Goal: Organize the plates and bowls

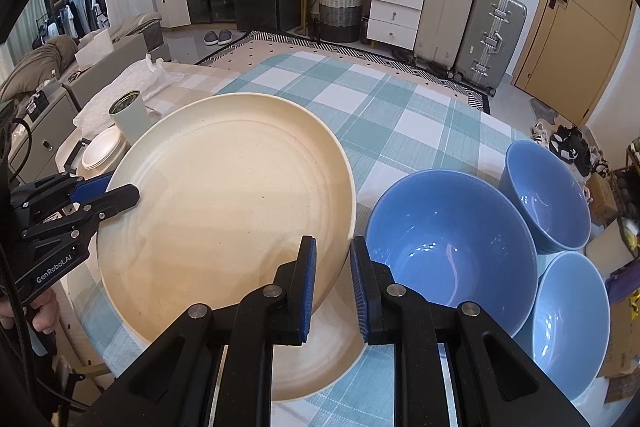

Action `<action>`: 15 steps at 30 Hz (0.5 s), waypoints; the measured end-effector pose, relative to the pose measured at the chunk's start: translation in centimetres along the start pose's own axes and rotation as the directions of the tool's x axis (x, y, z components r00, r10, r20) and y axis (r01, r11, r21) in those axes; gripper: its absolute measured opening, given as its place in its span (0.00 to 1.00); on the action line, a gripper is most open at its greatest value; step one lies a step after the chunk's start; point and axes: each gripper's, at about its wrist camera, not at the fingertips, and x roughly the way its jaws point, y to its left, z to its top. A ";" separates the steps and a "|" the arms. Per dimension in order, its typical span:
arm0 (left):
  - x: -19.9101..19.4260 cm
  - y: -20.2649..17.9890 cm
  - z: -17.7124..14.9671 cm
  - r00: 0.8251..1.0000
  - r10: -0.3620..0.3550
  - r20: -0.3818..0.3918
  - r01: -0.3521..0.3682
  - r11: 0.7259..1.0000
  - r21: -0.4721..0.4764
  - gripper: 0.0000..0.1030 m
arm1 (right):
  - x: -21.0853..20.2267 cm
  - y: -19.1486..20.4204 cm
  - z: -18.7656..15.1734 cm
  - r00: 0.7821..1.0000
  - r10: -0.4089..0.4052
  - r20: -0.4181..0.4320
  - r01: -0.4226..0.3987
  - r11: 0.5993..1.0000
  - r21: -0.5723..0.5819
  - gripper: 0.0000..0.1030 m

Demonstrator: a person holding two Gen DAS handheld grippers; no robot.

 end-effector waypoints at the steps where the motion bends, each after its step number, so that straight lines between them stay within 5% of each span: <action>1: -0.1 0.0 -0.2 1.000 -0.002 -0.001 0.002 1.000 0.002 0.18 | -0.1 0.1 -0.2 1.000 0.003 0.003 -0.003 1.000 0.002 0.17; 15: -0.4 -0.4 -1.7 1.000 -0.008 -0.011 0.008 0.999 0.032 0.18 | -0.9 0.1 -2.4 0.999 0.030 0.028 -0.031 0.999 0.044 0.17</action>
